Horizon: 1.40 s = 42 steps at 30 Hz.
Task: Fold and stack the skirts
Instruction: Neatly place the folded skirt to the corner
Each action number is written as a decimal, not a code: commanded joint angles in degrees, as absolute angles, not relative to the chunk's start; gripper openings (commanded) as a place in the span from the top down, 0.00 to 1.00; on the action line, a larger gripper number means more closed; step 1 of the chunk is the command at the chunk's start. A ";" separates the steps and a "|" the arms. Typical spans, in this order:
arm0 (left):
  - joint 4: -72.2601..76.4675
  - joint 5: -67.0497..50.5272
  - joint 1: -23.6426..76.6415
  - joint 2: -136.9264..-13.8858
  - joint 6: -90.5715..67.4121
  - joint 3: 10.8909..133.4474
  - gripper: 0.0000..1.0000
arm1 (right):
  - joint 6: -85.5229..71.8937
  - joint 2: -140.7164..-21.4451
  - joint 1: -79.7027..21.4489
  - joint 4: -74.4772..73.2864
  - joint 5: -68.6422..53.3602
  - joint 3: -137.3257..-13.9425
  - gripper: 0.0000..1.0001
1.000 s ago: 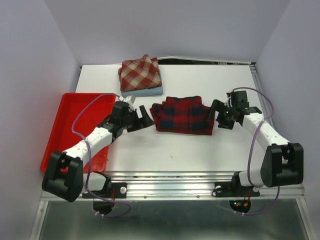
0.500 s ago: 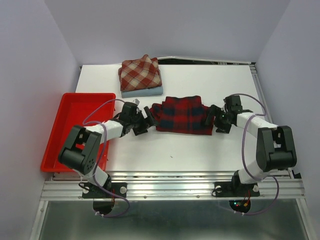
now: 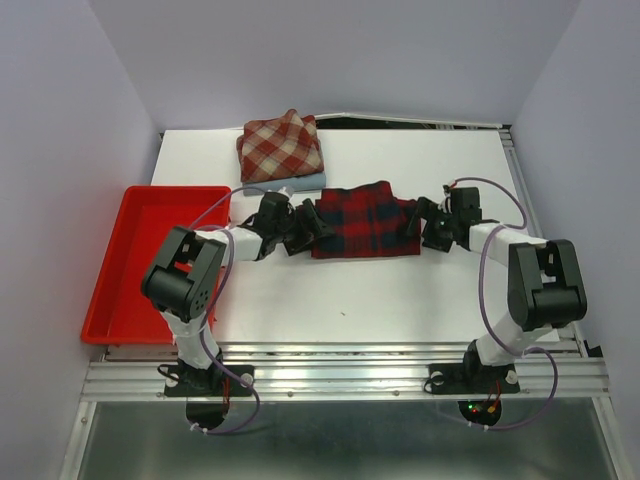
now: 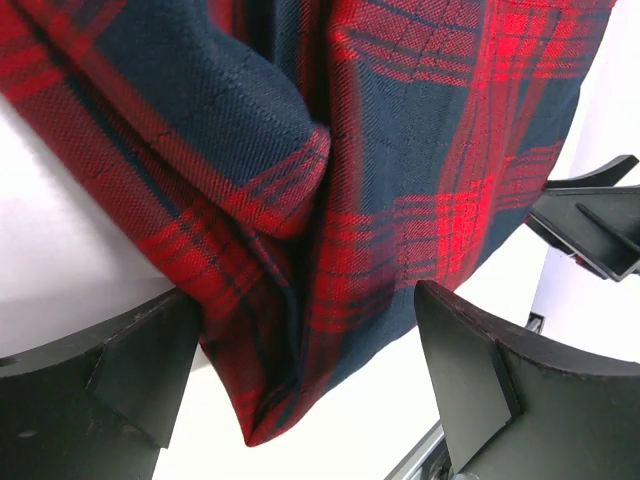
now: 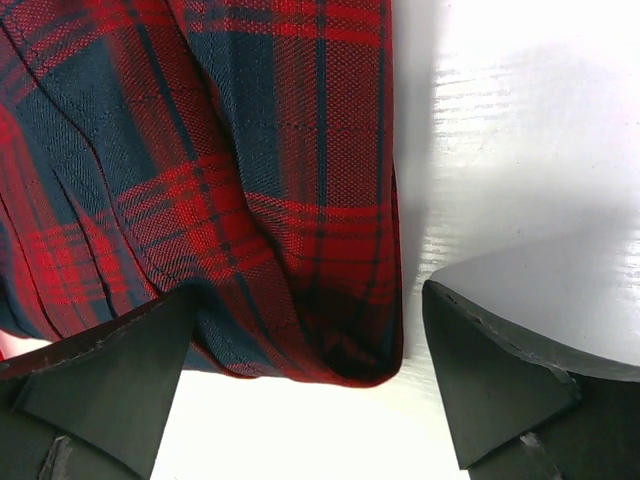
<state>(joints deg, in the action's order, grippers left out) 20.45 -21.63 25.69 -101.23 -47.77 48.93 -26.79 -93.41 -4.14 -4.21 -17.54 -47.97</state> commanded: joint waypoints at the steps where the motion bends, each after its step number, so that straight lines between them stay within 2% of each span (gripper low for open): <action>1: 17.23 -20.38 25.66 -103.80 -46.41 50.01 0.01 | -25.75 -96.33 -4.13 -5.89 -14.07 -46.76 0.00; 4: 17.93 -21.09 25.75 -104.50 -46.40 50.10 0.02 | -26.80 -96.41 -4.13 -3.43 -16.60 -46.49 0.00; 8: 17.32 -20.66 25.66 -105.64 -45.79 50.89 0.11 | -29.52 -98.61 -4.13 -1.15 -19.33 -46.85 0.00; 10: 17.14 -20.74 25.75 -105.91 -45.53 51.33 0.13 | -30.84 -100.19 -4.66 -0.62 -19.51 -46.23 0.00; 12: 16.35 -20.74 25.75 -106.35 -45.18 51.85 0.14 | -32.51 -101.59 -5.35 -0.62 -20.12 -46.49 0.02; 15: 14.68 -19.69 25.75 -106.52 -44.21 53.09 0.18 | -33.22 -103.44 -6.50 -0.70 -20.30 -47.19 0.09; 16: 14.16 -19.08 25.75 -106.44 -43.95 53.70 0.20 | -33.22 -103.80 -7.03 -0.70 -19.87 -47.63 0.16; 17: 13.72 -18.99 25.75 -106.26 -43.34 53.79 0.26 | -33.22 -104.06 -7.03 -0.70 -19.52 -47.90 0.20; 18: 13.54 -18.90 25.75 -106.09 -42.81 53.96 0.27 | -33.31 -104.24 -7.03 -0.70 -19.08 -48.34 0.24; 19: 12.93 -18.37 25.93 -106.00 -42.19 54.66 0.33 | -33.31 -104.33 -7.55 -0.70 -18.55 -48.95 0.31; 20: 12.48 -18.20 26.10 -105.47 -40.62 54.93 0.47 | -33.40 -103.89 -7.56 -0.88 -18.28 -49.22 0.35; 21: 11.96 -17.93 26.36 -105.12 -39.47 55.37 0.53 | -33.49 -103.36 -7.56 -0.79 -17.85 -49.39 0.40; 22: 11.26 -16.54 26.63 -104.94 -38.33 56.68 0.57 | -33.40 -102.75 -8.17 -0.62 -17.58 -49.39 0.55; 23: 9.68 -15.74 27.15 -104.25 -36.75 57.12 0.61 | -33.31 -101.87 -8.78 -0.70 -17.23 -49.39 0.66; 24: 9.23 -15.30 27.42 -103.89 -35.96 57.39 0.70 | -33.31 -100.13 -8.79 -0.62 -16.53 -49.48 0.75; 25: 8.27 -14.77 27.60 -103.02 -35.08 57.91 0.76 | -33.31 -99.32 -9.57 -0.70 -15.13 -49.57 0.88; 27: 6.95 -13.45 28.56 -101.87 -32.45 58.45 0.87 | -32.87 -97.40 -10.37 -1.14 -14.16 -50.62 0.98; 28: 5.99 -12.14 28.91 -100.39 -31.39 58.88 0.91 | -32.61 -96.69 -10.37 -1.58 -13.37 -50.97 0.99; 29: 5.45 -11.08 29.96 -99.76 -29.98 59.15 0.99 | -32.35 -95.98 -10.89 -1.93 -13.01 -51.32 0.99; 36: 1.32 1.55 35.14 -94.31 -16.46 63.18 1.00 | -28.66 -89.83 -12.04 -4.39 -7.74 -53.08 0.99; 42: 0.27 7.64 38.23 -93.08 -9.85 68.19 1.00 | -27.34 -88.42 -12.57 -6.23 -4.40 -56.95 0.99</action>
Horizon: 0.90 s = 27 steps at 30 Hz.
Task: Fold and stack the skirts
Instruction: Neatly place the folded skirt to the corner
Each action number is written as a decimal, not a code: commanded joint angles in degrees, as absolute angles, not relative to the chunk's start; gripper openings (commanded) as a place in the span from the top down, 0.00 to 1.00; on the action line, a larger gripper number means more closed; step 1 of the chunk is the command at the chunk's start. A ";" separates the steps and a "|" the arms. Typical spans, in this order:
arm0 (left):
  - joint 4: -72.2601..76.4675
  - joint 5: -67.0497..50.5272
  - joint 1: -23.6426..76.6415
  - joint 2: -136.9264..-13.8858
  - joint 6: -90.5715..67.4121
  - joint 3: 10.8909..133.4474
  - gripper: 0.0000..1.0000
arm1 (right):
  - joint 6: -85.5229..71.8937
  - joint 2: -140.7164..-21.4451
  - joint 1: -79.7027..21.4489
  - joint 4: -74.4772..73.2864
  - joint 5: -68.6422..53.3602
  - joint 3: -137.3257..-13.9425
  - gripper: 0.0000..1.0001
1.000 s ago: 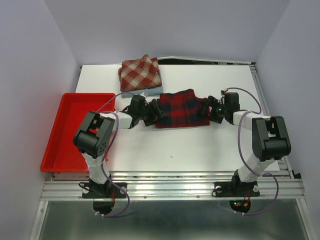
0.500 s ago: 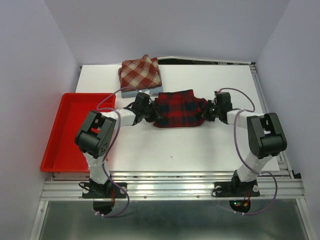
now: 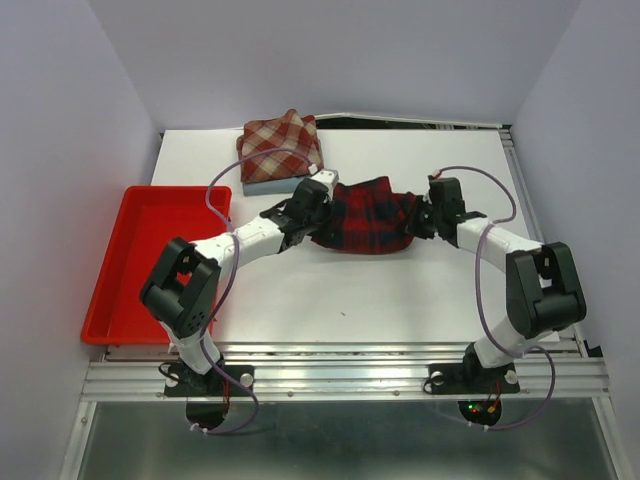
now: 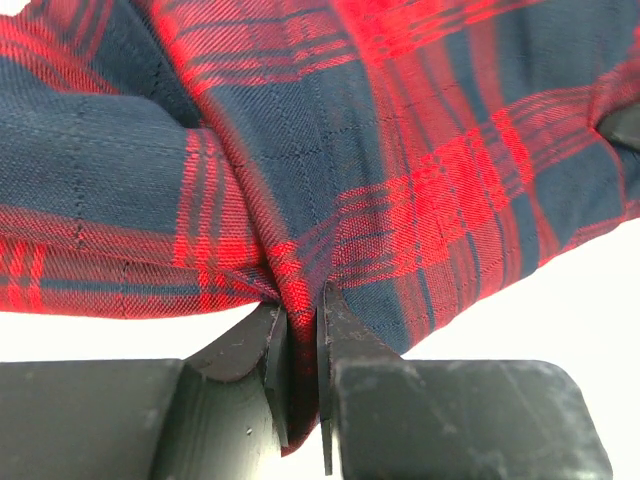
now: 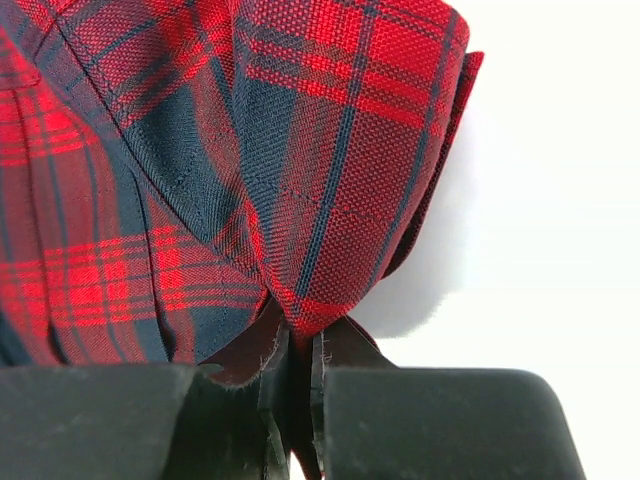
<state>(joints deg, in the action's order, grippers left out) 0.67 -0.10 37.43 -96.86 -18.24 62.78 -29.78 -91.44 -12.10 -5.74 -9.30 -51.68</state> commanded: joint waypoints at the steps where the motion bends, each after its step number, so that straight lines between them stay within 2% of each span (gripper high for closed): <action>1: 0.18 8.17 38.32 -93.16 -8.97 69.07 1.00 | -27.07 -88.24 -12.57 -6.41 -4.13 -57.65 0.99; 9: -0.27 11.25 38.32 -92.73 -1.15 77.78 1.00 | -23.73 -87.54 -13.10 -5.89 -1.41 -69.51 0.99; 16: 3.87 14.15 37.10 -92.02 6.41 84.80 1.00 | -21.10 -91.93 -13.10 -2.91 -1.58 -80.84 0.99; 24: 7.82 9.93 26.55 -95.71 7.73 92.89 1.00 | -19.95 -103.79 -16.17 3.16 -1.67 -98.60 0.99; 27: 9.93 9.23 23.40 -97.29 8.26 95.01 1.00 | -19.69 -111.94 -17.83 5.53 -1.84 -105.78 0.99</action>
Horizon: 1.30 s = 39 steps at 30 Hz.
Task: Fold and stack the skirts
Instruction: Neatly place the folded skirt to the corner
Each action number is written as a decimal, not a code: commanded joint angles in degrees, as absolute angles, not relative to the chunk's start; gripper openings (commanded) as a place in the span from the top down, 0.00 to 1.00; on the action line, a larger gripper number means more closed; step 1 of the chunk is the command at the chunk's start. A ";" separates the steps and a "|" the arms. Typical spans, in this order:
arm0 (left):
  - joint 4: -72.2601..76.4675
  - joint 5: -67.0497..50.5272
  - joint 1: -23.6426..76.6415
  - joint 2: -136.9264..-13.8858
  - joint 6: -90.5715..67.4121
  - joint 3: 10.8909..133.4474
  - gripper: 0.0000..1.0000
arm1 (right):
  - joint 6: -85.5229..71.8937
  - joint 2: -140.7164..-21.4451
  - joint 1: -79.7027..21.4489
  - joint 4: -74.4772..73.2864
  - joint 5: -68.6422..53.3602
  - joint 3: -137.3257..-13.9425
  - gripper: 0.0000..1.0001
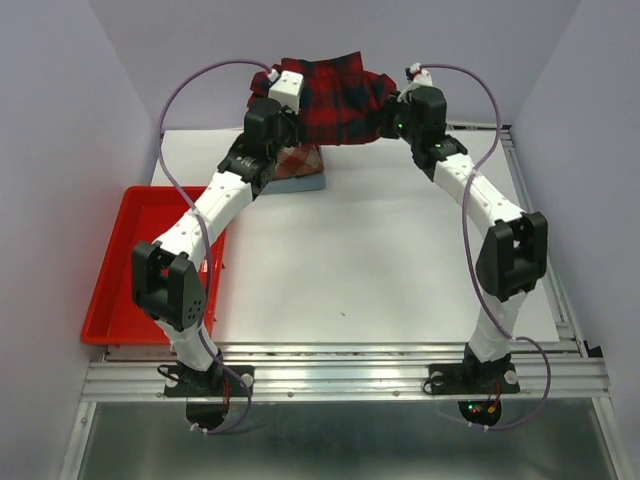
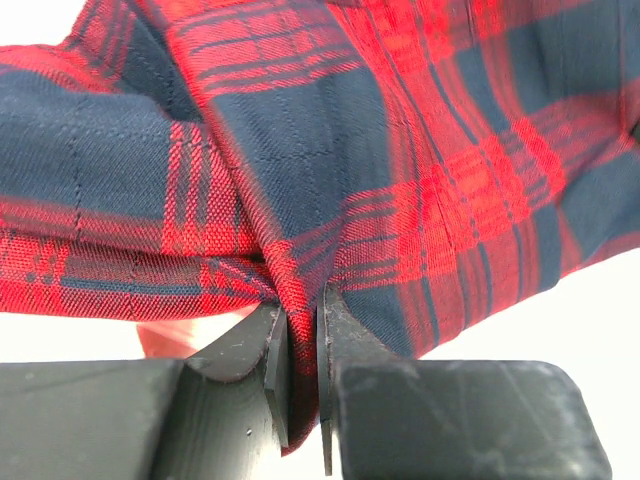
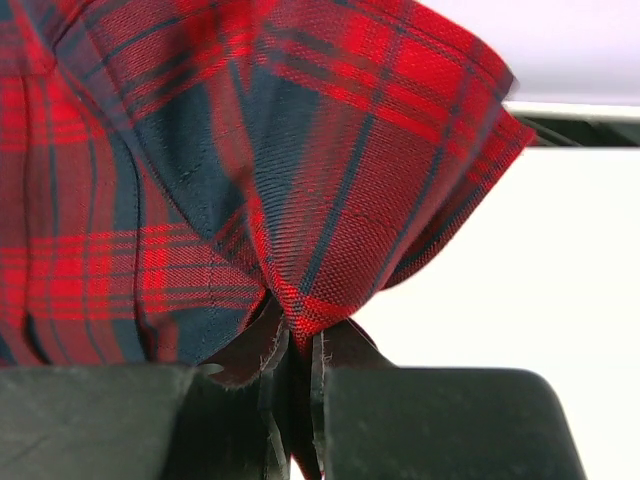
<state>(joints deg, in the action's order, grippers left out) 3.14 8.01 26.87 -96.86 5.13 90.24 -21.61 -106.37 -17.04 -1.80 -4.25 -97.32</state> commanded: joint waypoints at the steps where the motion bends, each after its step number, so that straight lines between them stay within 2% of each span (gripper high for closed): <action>1: 11.15 8.97 22.60 -98.08 8.35 95.71 1.00 | -19.17 -113.71 -18.36 6.06 -1.85 -107.73 0.99; 11: 18.10 4.75 12.66 -103.27 8.70 94.84 1.00 | -17.14 -135.93 -23.38 10.72 -1.14 -131.47 0.99; 22: 18.38 1.50 5.63 -113.37 5.54 89.47 1.00 | -17.32 -150.72 -26.19 13.97 -1.94 -134.65 0.99; 27: 11.43 -5.00 3.78 -118.38 3.52 92.02 1.00 | -16.35 -151.88 -26.72 13.89 -1.76 -132.63 0.99; 31: 8.44 -6.42 3.60 -120.49 3.69 94.83 0.88 | -16.87 -149.95 -26.72 13.54 -1.05 -128.59 0.90; 33: 6.86 -6.42 3.60 -121.46 3.08 96.94 0.83 | -17.58 -148.63 -26.72 12.92 -1.32 -127.27 0.88; 34: 6.51 -6.07 3.60 -121.55 2.82 97.55 0.82 | -17.75 -148.10 -26.72 12.31 -1.23 -127.09 0.89; 36: 6.41 -5.63 3.52 -120.94 1.94 98.26 0.85 | -17.58 -146.44 -26.72 12.22 -1.14 -127.00 0.99; 39: 7.29 -5.62 3.25 -118.31 1.06 98.26 0.89 | -17.58 -144.76 -26.72 11.95 -1.14 -128.05 0.99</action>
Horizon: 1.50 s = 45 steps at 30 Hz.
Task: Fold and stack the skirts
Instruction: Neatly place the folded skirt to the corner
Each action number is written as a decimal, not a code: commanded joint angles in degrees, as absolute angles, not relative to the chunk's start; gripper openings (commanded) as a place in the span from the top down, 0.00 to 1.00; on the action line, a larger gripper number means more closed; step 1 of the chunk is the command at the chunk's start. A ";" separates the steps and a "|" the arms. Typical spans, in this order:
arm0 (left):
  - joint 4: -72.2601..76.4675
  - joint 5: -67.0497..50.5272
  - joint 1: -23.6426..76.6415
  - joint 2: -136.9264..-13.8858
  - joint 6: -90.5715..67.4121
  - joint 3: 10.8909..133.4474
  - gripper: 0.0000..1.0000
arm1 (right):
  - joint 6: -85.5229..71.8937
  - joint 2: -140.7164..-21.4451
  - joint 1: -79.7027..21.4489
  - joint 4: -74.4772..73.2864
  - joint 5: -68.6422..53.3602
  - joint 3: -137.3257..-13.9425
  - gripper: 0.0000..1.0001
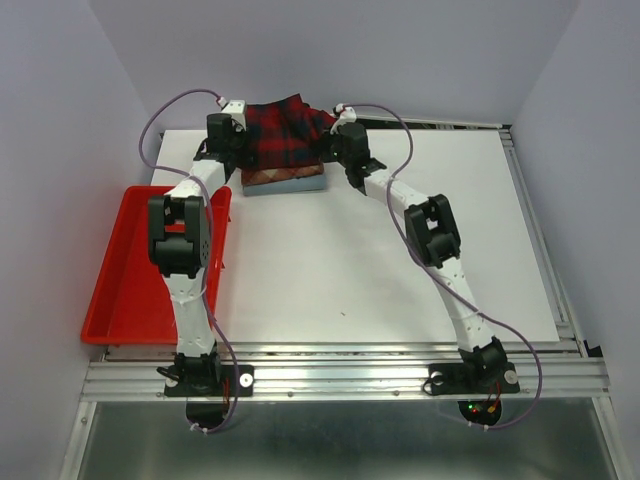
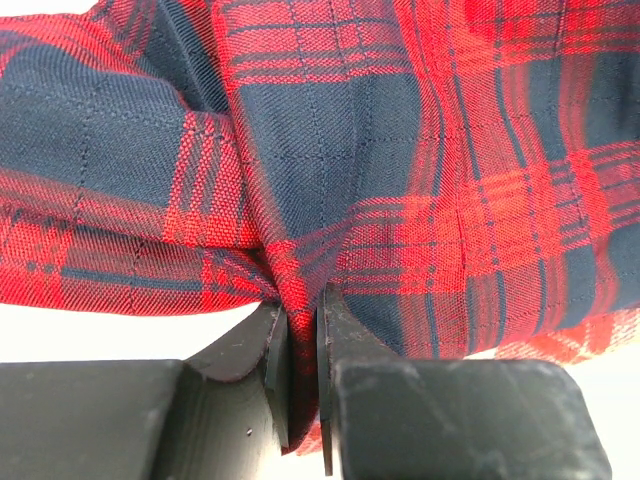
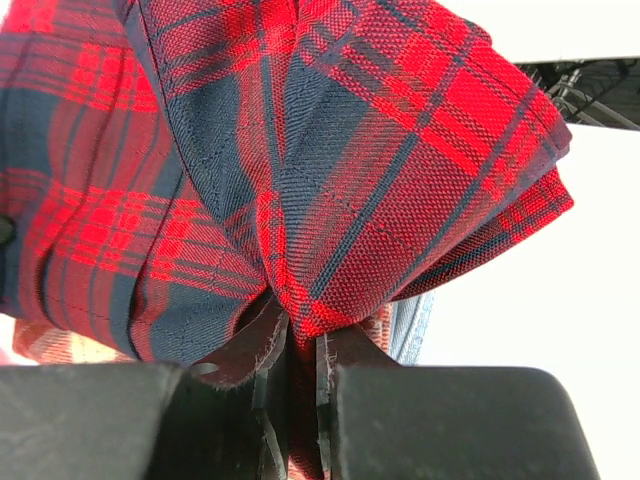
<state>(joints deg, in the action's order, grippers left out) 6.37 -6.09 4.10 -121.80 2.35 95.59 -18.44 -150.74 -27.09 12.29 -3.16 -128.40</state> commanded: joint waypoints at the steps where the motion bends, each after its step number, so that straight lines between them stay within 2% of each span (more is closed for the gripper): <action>1: 7.38 -5.63 3.25 -117.69 0.97 98.26 0.91 | -17.75 -143.54 -26.72 11.87 -1.32 -128.06 0.99; 9: 6.86 -5.54 3.25 -112.15 0.53 95.54 0.97 | -18.28 -139.13 -26.72 10.99 -1.67 -124.81 0.99; 17: 7.03 -6.59 3.08 -111.70 0.70 91.94 0.97 | -17.76 -139.30 -26.72 10.46 -1.85 -121.38 0.99; 20: 6.68 -7.03 2.99 -112.76 0.70 91.85 0.94 | -17.32 -140.27 -26.72 10.37 -1.50 -121.55 0.97; 22: 5.98 -7.64 2.81 -114.43 0.88 92.37 0.80 | -16.79 -141.41 -26.72 10.46 -0.44 -121.90 0.91; 23: 5.37 -7.56 2.81 -115.13 0.88 92.81 0.72 | -16.70 -141.68 -26.72 10.46 -0.27 -122.08 0.84; 24: 4.14 -7.47 2.73 -116.70 0.97 93.86 0.65 | -16.79 -141.94 -26.72 10.37 -0.18 -122.25 0.76; 25: 3.43 -7.04 2.64 -117.50 0.97 94.56 0.50 | -16.79 -142.20 -26.72 10.46 -0.18 -122.17 0.60; 28: 0.97 -6.94 1.50 -119.88 0.35 97.38 0.36 | -16.79 -141.86 -26.72 10.37 -0.26 -121.38 0.44; 31: 0.97 -7.73 0.53 -119.10 -1.49 98.26 0.29 | -16.70 -139.93 -26.72 10.28 1.84 -120.06 0.26; 36: 2.02 -8.79 0.53 -112.52 -0.62 98.26 0.24 | -15.38 -135.27 -25.94 10.11 3.34 -118.66 0.03; 38: 3.33 -8.88 -1.13 -108.05 -0.18 97.39 0.14 | -14.68 -132.20 -25.32 10.02 3.51 -118.30 0.00; 39: 4.12 -8.70 -1.14 -106.36 1.56 96.86 0.03 | -14.59 -131.23 -25.31 10.02 3.17 -118.13 0.00; 42: 8.51 -7.03 -1.06 -101.17 3.86 94.40 0.01 | -13.54 -128.77 -23.82 10.02 0.97 -118.82 0.00; 45: 12.65 -11.32 -1.14 -99.32 5.19 93.60 0.01 | -11.96 -127.53 -23.82 10.02 0.88 -118.83 0.00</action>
